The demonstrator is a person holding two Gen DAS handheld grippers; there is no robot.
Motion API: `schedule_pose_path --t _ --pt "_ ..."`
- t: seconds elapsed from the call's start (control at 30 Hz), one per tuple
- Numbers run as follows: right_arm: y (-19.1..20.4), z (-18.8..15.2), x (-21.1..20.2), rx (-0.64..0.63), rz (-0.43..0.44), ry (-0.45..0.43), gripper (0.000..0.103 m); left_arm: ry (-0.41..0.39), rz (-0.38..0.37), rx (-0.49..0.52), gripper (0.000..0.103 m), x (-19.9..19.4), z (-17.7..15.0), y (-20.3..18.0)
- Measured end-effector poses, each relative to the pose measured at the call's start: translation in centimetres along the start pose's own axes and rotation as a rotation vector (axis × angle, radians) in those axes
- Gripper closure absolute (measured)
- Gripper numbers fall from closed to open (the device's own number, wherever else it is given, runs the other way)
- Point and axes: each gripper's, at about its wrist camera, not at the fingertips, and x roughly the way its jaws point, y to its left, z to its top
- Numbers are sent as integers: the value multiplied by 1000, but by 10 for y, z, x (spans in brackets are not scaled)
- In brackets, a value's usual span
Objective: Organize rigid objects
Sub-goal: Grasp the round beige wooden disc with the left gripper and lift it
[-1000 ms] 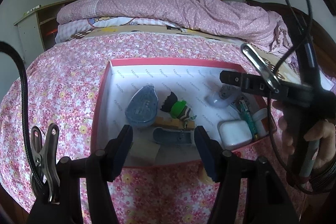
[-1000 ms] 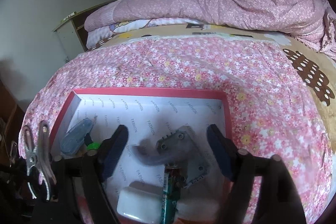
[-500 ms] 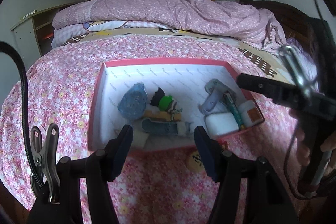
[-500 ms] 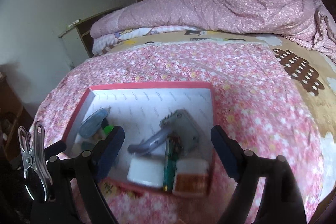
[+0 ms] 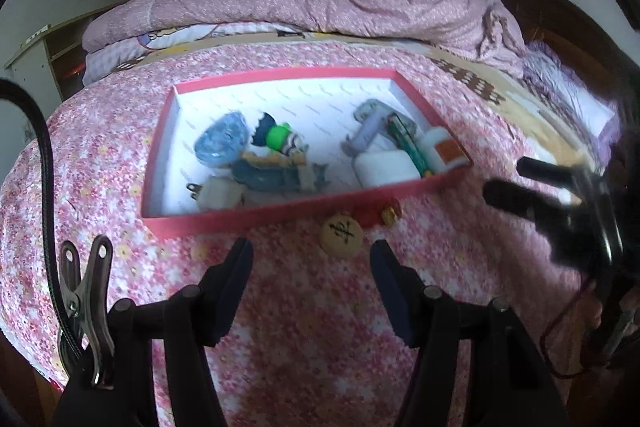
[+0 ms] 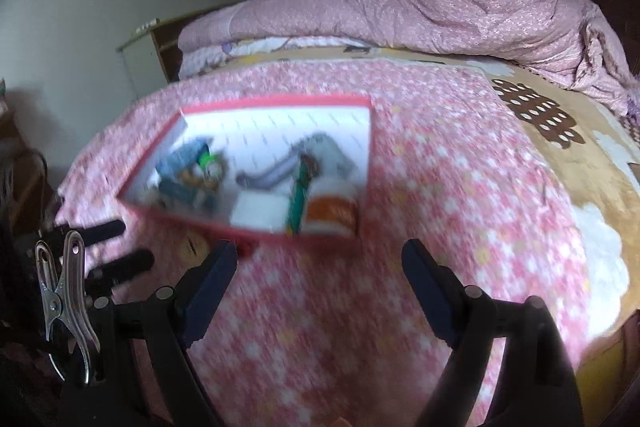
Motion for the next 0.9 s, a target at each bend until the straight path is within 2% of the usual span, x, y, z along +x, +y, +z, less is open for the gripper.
schedule_pose_path --t 0.33,0.5,0.73,0.83,0.9 --pt "-1 -43 7 -53 -88 75 17 35 15 25 39 23 -4 -18" --pt "-7 -54 19 21 -24 122 17 36 8 28 47 32 -3 -22" --pt "0 -65 22 -6 -62 87 15 51 37 9 52 51 0 -18" --pt "2 -66 23 -17 -57 76 10 34 47 16 52 53 1 -20" --pt "5 -67 24 -27 -62 74 6 23 57 23 62 53 1 -21"
